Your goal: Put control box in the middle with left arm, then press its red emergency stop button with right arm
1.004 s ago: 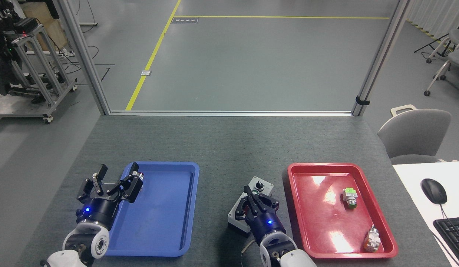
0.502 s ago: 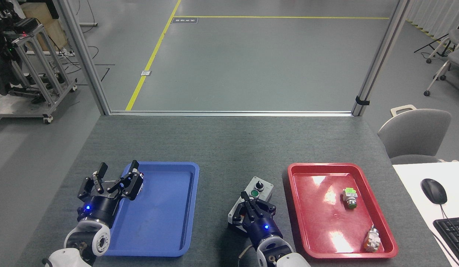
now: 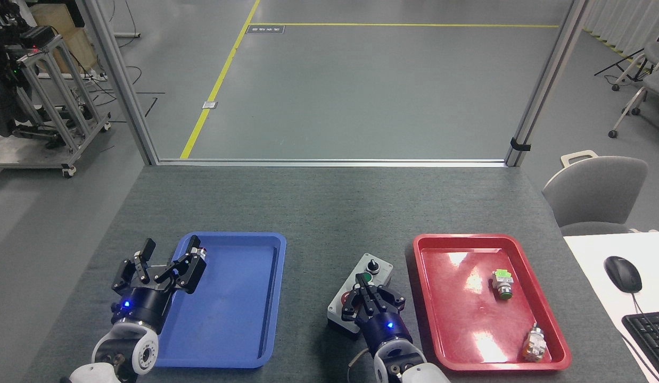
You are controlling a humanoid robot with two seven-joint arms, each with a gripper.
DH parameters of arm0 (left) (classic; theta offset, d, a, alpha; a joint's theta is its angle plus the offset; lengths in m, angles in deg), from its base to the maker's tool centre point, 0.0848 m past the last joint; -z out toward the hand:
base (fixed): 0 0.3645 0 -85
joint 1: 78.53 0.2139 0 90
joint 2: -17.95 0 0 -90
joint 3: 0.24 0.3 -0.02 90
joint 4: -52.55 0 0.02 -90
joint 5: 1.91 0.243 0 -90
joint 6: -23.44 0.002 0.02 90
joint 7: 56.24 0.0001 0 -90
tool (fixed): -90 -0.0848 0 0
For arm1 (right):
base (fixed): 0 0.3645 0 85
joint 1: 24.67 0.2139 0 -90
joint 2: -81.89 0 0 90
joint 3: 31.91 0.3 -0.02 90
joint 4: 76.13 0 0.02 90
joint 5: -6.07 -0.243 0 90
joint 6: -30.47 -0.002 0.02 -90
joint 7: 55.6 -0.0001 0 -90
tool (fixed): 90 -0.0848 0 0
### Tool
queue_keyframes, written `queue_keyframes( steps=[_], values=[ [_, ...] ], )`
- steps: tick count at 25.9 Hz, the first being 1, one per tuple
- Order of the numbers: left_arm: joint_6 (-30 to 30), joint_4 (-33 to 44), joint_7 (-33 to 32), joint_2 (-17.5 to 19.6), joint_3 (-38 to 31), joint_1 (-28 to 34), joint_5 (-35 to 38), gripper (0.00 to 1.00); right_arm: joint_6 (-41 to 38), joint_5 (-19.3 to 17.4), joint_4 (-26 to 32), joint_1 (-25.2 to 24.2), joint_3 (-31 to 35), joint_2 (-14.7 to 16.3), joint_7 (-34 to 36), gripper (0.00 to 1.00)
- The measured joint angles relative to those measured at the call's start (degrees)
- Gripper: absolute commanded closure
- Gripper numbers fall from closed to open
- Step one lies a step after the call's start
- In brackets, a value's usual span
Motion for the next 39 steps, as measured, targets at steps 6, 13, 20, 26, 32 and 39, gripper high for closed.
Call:
queue_keyframes(
  steps=[6, 13, 20, 26, 32, 39],
  values=[
    [-0.1, 0.6, 0.5, -1.9, 0.2, 2.9, 0.0, 0.01, 4.5, -0.4, 5.7, 0.4, 12.7, 1.1, -0.8, 0.0],
    [-0.4, 0.7, 1.8, -2.9, 0.6, 7.4, 0.1, 0.01, 4.4, -0.5, 11.1, -2.3, 21.8, 4.0, -0.6, 0.0],
    [-0.6, 0.6, 2.4, -3.6, 0.6, 8.3, -0.6, 0.01, 1.9, -0.5, 20.6, -9.8, 22.6, 5.7, -0.2, 0.0],
    [-0.7, 0.6, 2.4, -4.1, 0.5, 8.3, -0.8, 0.01, 1.3, -0.1, 22.0, -11.1, 22.2, 5.6, -0.1, 0.0],
    [-0.7, 0.5, 2.4, -4.2, 0.5, 8.3, -0.8, 0.01, 1.5, 0.5, 22.5, -10.8, 21.7, 5.2, 0.0, 0.0],
    [-0.7, 0.5, 2.4, -4.2, 0.5, 8.3, -0.8, 0.01, 1.4, 3.3, 23.4, -11.4, 18.4, 4.6, -0.2, 0.0]
  ],
)
